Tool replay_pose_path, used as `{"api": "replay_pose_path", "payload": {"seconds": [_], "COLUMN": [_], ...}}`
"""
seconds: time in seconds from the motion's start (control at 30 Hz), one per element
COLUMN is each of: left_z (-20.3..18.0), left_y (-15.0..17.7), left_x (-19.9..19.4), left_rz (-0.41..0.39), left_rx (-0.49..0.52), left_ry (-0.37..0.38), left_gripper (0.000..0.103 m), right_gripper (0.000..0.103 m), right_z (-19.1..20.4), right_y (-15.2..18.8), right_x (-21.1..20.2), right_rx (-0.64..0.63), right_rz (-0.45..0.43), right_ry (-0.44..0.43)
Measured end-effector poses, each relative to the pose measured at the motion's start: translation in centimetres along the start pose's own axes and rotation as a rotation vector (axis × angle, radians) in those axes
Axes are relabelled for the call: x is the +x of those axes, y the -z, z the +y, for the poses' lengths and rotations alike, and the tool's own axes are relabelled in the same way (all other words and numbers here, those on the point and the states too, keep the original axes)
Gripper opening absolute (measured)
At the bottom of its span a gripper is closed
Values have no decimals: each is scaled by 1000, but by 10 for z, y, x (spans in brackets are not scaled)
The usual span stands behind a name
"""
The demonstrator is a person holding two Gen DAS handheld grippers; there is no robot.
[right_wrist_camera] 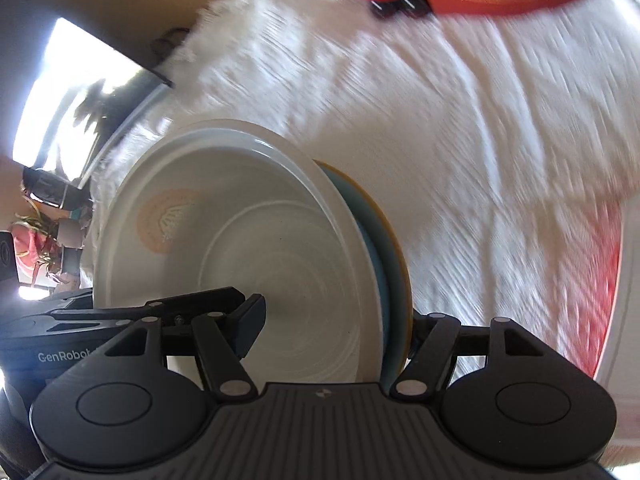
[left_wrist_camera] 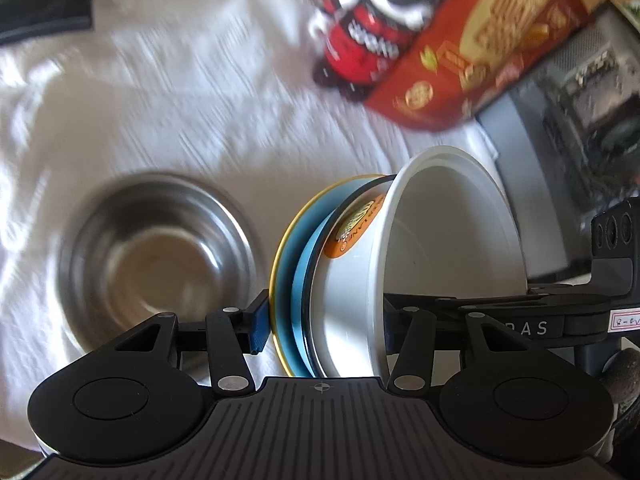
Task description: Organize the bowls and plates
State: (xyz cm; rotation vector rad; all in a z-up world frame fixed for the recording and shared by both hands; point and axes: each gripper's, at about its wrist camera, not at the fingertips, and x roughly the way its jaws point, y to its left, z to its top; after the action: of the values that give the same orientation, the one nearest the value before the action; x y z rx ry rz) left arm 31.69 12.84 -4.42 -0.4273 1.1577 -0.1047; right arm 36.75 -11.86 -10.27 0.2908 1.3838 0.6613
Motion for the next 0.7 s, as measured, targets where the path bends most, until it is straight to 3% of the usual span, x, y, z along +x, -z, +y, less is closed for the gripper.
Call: {"api": "replay_pose_path", "payload": {"seconds": [0.2,0.47,0.7], "left_z": [45,121,147], "left_y": [-14,-14,-7], "left_x": [-19,3,17], "left_rz": [-19,61,94], "left_rx": [-50,-164,-202], "left_ry": [-23,-26,-17], "left_gripper": [53,53,52], "right_gripper": [69,68,65], "right_z": [50,91,99], "right_y": [-20,-35,-35], "right_x": [19,93,134], "right_rx": [-68,-97,-92], "right_rz": [-12,111,182], "right_ry": [-18,-14,28]}}
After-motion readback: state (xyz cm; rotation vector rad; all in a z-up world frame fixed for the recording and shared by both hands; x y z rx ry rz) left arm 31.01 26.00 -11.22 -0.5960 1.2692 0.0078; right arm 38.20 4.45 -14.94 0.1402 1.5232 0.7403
